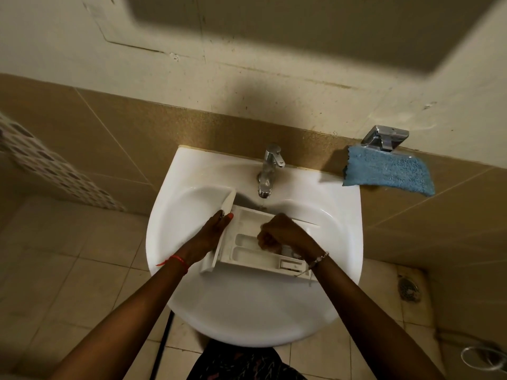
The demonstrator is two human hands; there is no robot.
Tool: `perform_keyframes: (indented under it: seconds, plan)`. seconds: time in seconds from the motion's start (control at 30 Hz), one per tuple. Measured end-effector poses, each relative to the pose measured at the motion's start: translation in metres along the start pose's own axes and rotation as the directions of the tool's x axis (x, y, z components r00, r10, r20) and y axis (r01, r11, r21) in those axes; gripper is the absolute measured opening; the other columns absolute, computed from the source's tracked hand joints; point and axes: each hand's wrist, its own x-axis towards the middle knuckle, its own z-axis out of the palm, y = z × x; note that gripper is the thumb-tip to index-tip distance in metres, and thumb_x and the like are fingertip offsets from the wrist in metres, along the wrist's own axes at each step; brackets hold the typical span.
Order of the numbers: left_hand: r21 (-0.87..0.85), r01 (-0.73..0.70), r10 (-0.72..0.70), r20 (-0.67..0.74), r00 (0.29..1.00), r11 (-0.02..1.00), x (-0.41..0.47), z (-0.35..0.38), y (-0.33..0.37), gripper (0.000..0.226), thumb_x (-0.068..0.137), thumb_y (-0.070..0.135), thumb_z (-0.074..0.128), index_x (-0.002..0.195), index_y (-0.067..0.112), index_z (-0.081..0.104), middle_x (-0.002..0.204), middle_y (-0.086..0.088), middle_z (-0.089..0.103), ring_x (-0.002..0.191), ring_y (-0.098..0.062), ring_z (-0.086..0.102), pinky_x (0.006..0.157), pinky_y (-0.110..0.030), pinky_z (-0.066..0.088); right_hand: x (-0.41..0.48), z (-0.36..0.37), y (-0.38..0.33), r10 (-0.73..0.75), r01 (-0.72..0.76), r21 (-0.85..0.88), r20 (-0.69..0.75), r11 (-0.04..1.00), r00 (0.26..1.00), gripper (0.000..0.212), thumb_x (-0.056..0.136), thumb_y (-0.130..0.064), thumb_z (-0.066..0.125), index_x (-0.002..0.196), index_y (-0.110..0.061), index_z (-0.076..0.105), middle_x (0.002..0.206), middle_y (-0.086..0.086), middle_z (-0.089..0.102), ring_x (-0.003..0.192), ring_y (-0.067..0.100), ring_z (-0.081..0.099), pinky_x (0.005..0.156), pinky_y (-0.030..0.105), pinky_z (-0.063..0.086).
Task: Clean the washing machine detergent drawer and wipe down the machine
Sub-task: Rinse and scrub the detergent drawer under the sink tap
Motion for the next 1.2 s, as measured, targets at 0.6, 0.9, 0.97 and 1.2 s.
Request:
perform_keyframes:
  seconds: [0.6, 0.9, 0.97, 1.2]
  plan:
    - [-0.015, -0.012, 0.012, 0.04, 0.999, 1.0, -0.004, 0.001, 0.002, 0.074, 0.088, 0.054, 0.046, 0.147, 0.016, 0.022, 0.147, 0.004, 0.031, 0.135, -0.017, 0.032, 0.113, -0.038, 0.027, -0.007, 0.052, 0.022, -0.271, 0.27, -0.018, -0.033, 0.963, 0.962, 0.028, 0.095, -0.01, 0.048, 0.092, 0.011, 0.066, 0.088, 0.022, 0.069, 0.079, 0.028, 0.068, 0.078, 0.013, 0.049]
    - [0.056, -0.059, 0.054, 0.077, 0.996, 0.997, 0.006, -0.008, -0.014, 0.07, 0.082, 0.059, 0.05, 0.142, 0.028, 0.034, 0.148, -0.006, 0.034, 0.137, -0.026, 0.033, 0.11, -0.05, 0.033, -0.037, 0.033, 0.081, -0.515, 0.351, -0.723, -0.008, 0.595, 0.857, 0.034, 0.097, -0.036, 0.041, 0.113, -0.021, 0.066, 0.106, 0.002, 0.07, 0.091, 0.018, 0.066, 0.079, 0.025, 0.047]
    - [0.041, -0.062, 0.06, 0.06, 0.996, 0.997, 0.005, -0.008, -0.012, 0.067, 0.087, 0.054, 0.048, 0.144, 0.022, 0.032, 0.148, -0.001, 0.033, 0.137, -0.022, 0.03, 0.112, -0.047, 0.03, -0.04, 0.03, 0.089, -0.539, 0.231, -0.809, -0.122, 0.541, 0.833, 0.042, 0.097, -0.043, 0.036, 0.094, -0.019, 0.07, 0.09, 0.002, 0.072, 0.085, 0.017, 0.067, 0.089, 0.028, 0.044]
    - [-0.025, -0.054, 0.055, 0.071, 0.996, 0.998, 0.005, -0.003, -0.009, 0.043, 0.097, 0.035, 0.04, 0.131, 0.009, 0.043, 0.118, -0.006, 0.056, 0.102, -0.016, 0.057, 0.072, -0.02, 0.053, -0.037, 0.096, 0.049, -0.483, 0.206, -0.705, -0.217, 0.679, 0.849, 0.042, 0.09, -0.032, 0.03, 0.082, -0.006, 0.061, 0.074, 0.012, 0.062, 0.075, 0.027, 0.062, 0.101, 0.046, 0.04]
